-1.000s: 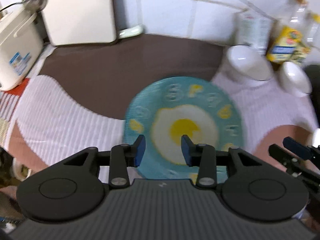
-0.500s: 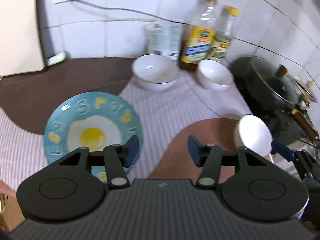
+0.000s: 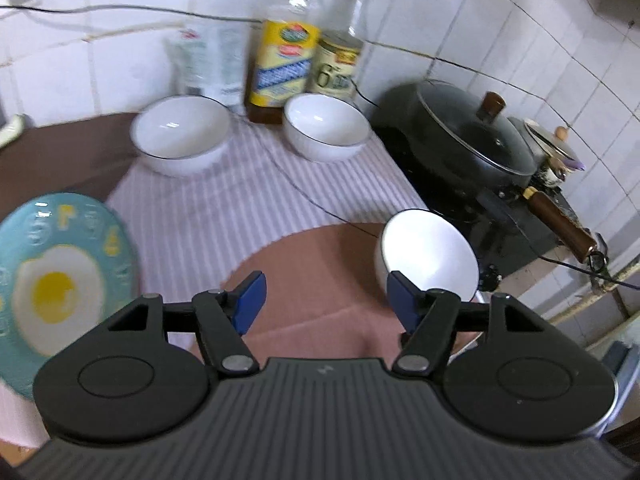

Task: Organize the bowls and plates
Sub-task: 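Close both grippers on the rim of the white bowl beside the stove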

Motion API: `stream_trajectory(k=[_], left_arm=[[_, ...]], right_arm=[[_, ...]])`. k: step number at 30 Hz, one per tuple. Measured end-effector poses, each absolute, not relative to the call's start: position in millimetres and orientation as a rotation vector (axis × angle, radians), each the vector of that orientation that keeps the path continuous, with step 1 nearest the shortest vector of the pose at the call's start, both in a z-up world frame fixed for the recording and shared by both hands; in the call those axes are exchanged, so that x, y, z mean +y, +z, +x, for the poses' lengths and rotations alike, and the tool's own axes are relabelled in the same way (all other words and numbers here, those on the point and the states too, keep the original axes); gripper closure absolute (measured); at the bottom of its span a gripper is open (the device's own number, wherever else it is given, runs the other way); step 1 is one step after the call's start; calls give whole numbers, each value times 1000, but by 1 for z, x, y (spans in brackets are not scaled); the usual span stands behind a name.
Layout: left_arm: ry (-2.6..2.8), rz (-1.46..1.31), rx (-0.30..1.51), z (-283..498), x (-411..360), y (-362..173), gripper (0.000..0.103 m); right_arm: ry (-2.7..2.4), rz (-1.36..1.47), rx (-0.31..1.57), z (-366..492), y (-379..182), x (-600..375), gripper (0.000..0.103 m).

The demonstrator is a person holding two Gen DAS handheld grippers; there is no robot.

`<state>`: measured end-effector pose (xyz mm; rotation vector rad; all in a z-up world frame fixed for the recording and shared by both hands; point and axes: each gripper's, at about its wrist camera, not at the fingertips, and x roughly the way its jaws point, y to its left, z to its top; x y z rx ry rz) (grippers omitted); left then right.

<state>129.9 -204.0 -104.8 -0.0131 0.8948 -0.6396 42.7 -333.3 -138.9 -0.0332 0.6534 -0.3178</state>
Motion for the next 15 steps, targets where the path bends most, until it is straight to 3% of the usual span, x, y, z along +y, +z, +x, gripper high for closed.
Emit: stream_trajectory(k=[3, 9, 15], left_arm=[[-669, -40, 925, 137, -219, -120, 26], [-711, -39, 990, 151, -255, -146, 26], [-776, 12, 1043, 168, -289, -163, 36]], right_arm=[[-294, -35, 650, 45, -149, -342, 11], [-269, -12, 635, 53, -155, -356, 11], [-253, -34, 637, 65, -165, -356, 11]])
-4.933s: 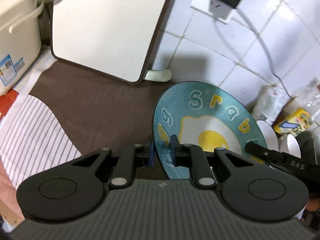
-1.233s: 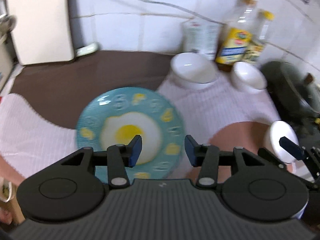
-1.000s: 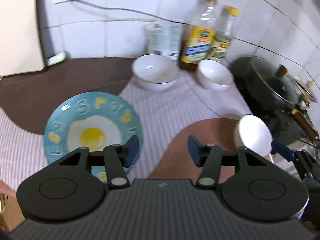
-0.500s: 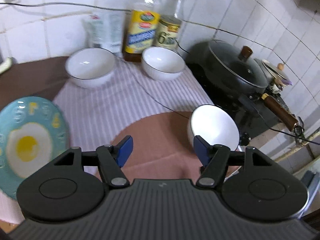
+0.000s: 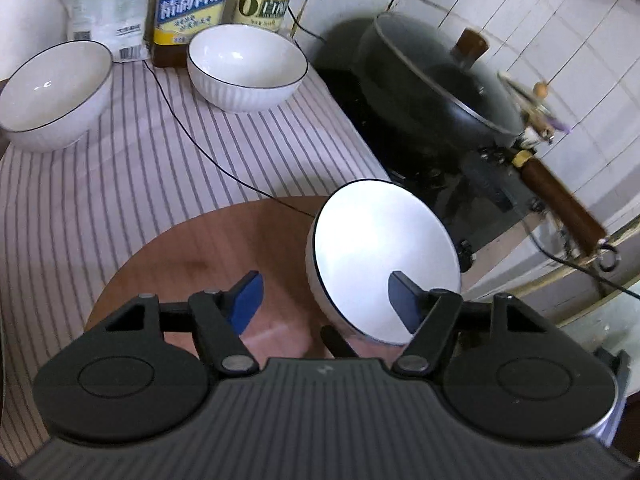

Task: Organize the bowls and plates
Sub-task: 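Close both grippers on the rim of the white bowl beside the stove, then carry the white bowl with both grippers and set it beside the plate stack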

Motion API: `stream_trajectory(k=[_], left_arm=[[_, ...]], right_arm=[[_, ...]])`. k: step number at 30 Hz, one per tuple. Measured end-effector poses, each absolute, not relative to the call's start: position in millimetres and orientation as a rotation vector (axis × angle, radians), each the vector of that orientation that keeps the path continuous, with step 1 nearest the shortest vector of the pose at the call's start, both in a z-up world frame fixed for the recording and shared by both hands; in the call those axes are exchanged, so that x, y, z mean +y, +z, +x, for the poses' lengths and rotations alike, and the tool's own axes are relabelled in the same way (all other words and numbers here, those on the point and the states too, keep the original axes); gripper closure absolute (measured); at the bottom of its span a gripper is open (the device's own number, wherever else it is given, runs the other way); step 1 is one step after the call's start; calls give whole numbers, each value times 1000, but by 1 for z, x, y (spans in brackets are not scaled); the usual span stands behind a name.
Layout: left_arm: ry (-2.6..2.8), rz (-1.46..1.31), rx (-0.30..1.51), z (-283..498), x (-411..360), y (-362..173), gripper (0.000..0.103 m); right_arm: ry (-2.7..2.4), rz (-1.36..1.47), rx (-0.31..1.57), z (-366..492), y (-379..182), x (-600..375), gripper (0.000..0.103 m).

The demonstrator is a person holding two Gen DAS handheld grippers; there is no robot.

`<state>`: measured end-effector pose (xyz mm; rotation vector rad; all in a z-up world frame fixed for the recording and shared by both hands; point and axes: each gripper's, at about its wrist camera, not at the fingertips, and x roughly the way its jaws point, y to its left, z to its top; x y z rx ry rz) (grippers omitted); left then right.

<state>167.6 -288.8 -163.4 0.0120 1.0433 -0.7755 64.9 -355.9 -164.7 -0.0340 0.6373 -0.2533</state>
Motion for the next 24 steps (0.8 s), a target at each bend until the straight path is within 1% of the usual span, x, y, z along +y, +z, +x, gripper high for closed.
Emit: stream_trajectory(k=[1, 3, 4, 6, 8, 9, 10, 11, 24], left_arm=[[-779, 15, 1049, 170, -292, -166, 36], [-783, 21, 1067, 175, -297, -170, 42], [-785, 25, 1077, 177, -299, -171, 47], [-787, 23, 1104, 182, -302, -176, 50], [-784, 26, 1132, 185, -304, -179, 66], [-782, 25, 1145, 187, -304, -182, 71], [-780, 20, 1159, 188, -304, -183, 81], [-777, 16, 1169, 188, -304, -184, 86], [-749, 25, 1188, 184, -286, -178, 87]], right_arm=[[-253, -39, 643, 67, -166, -356, 11], [-251, -43, 636, 69, -168, -355, 11], [-252, -40, 635, 70, -168, -355, 11], [-255, -30, 634, 73, -168, -357, 11], [-257, -21, 633, 75, -168, -359, 11], [-256, -18, 637, 76, -168, -359, 11], [-257, -19, 640, 77, -168, -360, 11], [-259, -19, 642, 77, -167, -360, 11], [-244, 12, 672, 76, -162, -346, 11]])
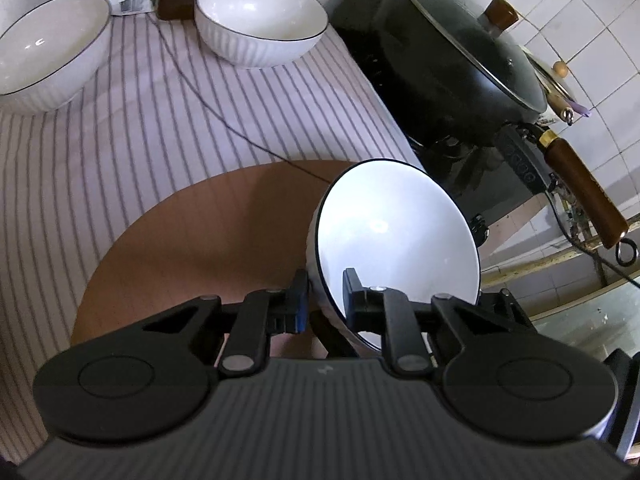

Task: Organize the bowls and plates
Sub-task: 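Carry the white bowl with both grippers and set it beside the plate stack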

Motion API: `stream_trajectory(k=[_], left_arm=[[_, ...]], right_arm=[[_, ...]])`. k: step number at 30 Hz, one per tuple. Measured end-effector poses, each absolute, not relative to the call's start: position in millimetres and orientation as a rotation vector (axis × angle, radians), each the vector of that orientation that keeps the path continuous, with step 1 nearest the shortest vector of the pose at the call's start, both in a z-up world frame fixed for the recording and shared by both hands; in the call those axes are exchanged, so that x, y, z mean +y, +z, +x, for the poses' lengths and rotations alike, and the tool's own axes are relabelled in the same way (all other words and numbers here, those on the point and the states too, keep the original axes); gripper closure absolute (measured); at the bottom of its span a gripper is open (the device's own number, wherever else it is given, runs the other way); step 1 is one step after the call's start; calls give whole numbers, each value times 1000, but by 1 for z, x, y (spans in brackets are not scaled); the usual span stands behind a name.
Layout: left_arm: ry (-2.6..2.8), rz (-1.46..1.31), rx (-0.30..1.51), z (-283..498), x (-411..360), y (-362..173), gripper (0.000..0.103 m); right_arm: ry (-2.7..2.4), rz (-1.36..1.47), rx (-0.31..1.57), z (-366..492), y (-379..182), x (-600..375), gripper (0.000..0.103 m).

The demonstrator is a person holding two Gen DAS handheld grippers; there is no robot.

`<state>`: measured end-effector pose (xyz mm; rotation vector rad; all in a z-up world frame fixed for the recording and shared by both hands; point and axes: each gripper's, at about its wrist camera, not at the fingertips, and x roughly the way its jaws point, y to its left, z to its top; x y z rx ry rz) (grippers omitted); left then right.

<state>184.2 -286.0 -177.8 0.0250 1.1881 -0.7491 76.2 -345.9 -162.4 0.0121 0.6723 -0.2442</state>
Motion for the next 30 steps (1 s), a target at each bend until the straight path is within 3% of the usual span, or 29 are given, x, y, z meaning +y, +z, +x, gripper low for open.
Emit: stream_trajectory(k=[17, 30], left_arm=[[-588, 73, 1072, 166, -214, -132, 87], [-426, -12, 1144, 192, -177, -149, 86]], right_arm=[[-5, -119, 586, 87, -142, -286, 11], [142, -179, 615, 126, -164, -263, 11]])
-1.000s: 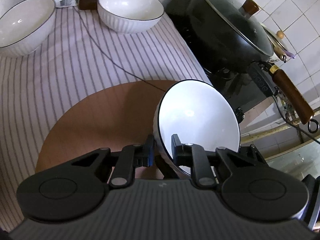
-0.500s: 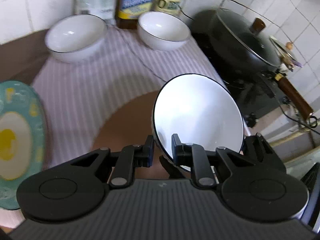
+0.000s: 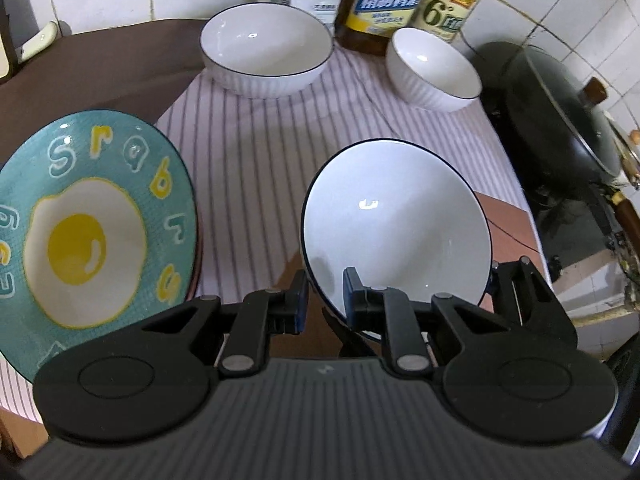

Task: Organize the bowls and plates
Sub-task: 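Carry the white bowl with both grippers and set it beside the plate stack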

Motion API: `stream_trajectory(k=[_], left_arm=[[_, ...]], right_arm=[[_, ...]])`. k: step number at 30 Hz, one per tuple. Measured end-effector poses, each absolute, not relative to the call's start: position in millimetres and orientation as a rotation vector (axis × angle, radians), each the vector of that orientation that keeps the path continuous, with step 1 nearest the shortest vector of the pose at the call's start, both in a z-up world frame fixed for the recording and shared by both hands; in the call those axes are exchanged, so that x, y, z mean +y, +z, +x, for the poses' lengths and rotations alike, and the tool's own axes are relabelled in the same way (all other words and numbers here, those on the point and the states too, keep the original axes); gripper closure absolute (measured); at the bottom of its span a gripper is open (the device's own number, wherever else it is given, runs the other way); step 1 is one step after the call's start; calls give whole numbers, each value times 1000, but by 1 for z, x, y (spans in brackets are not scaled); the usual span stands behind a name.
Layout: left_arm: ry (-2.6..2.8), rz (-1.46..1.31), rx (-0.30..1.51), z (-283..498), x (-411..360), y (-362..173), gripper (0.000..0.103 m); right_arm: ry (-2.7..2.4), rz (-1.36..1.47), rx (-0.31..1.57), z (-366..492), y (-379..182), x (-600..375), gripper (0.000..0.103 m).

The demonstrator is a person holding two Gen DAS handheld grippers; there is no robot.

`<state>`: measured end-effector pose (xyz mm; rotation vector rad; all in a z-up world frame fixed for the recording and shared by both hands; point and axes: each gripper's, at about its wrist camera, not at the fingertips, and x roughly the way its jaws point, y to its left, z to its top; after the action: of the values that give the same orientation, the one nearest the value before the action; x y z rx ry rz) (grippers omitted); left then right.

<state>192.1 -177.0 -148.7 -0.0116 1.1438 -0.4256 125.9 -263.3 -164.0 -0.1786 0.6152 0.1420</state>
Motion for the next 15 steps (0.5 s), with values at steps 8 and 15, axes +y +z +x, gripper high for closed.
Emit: stream_trajectory(k=[8, 15], left_arm=[[-387, 13, 1134, 199, -173, -147, 86], [-344, 31, 1178, 207, -174, -158, 85]], right_arm=[[164, -149, 634, 139, -165, -263, 11], [179, -91, 704, 148, -175, -263, 12]])
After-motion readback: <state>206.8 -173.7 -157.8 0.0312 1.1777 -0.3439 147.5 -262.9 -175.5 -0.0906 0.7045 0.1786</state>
